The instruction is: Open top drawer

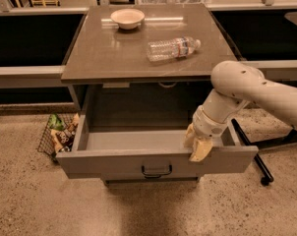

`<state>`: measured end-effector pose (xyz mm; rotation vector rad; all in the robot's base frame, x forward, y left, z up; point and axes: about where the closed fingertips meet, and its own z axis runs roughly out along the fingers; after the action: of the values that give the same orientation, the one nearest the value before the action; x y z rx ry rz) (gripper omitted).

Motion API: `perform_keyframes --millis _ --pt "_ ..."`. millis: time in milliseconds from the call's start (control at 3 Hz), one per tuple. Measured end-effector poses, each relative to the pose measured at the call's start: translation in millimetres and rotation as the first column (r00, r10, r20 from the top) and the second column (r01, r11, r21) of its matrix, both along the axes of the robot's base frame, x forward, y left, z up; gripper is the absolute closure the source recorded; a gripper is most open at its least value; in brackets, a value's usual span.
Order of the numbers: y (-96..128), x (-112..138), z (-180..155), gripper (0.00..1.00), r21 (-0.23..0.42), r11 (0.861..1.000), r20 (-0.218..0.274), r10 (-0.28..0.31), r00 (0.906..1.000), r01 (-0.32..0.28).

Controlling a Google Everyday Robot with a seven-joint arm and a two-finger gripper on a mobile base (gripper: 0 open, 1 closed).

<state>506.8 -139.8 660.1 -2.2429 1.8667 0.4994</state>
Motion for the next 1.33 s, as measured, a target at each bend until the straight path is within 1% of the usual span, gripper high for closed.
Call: perform_keyframes --millis 667,1000,1333 --pt "0.0 0.0 0.0 0.21 0.000 1.000 0.000 0.000 1.0000 0.000" --pt "0.0 0.0 -0.1 0.00 0.000 1.000 0.000 0.000 1.0000 0.000" --pt "-6.8 0.7 29.6 0.00 0.024 0.999 0.043 0.022 0.9988 -0.024"
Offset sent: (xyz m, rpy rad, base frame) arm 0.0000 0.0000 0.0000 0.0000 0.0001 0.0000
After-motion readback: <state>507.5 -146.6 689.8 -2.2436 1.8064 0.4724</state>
